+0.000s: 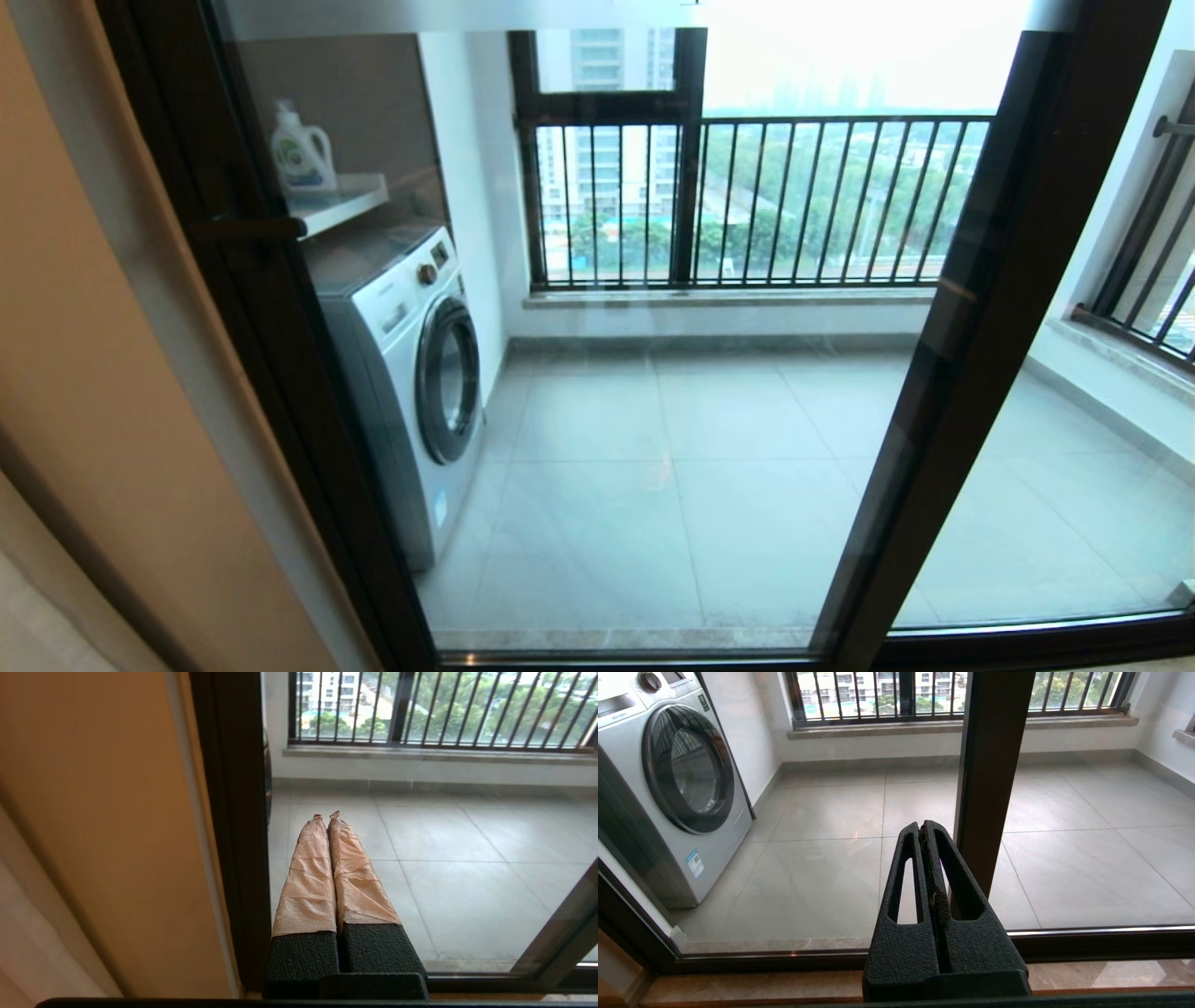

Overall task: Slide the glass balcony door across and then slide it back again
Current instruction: Open the slid door

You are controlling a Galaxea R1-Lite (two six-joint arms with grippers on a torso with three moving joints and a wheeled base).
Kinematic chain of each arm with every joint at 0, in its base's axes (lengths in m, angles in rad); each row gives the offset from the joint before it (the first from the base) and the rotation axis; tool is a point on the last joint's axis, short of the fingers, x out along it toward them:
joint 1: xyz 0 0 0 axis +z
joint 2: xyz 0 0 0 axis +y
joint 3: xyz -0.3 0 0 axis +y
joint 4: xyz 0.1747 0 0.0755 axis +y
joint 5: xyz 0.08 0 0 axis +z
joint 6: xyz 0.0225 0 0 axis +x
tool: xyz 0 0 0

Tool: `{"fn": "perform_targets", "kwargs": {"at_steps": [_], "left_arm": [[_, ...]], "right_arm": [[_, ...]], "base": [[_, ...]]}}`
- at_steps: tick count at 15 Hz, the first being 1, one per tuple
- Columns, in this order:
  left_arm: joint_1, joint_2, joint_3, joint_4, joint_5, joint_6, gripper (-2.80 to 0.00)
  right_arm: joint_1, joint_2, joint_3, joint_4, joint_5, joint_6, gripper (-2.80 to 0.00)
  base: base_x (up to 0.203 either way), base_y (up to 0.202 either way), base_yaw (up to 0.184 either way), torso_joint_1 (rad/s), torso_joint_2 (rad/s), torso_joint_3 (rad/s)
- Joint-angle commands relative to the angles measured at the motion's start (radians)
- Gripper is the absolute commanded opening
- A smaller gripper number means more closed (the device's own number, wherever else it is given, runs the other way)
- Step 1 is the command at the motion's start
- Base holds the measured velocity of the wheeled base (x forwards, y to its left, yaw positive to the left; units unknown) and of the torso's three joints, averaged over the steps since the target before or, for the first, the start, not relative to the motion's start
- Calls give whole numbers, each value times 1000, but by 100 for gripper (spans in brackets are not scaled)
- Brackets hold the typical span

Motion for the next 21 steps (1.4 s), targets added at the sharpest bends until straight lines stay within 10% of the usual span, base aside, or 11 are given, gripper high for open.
{"fn": "perform_targets", "kwargs": {"at_steps": [1,11,21], "left_arm": [[-1,204,-75,-62,-32,1,-280],[-1,1103,-587,-458,-119,-27,-280],[79,1508,-1002,-496,-108,-26,-280]], "right_arm": [[0,1,12,-1,0,-1,-280],[0,1,12,-1,0,-1,-280],[0,1,12,-1,0,0,-280]], "base": [[0,0,0,0,0,0],[0,0,0,0,0,0],[0,0,0,0,0,0]]}}
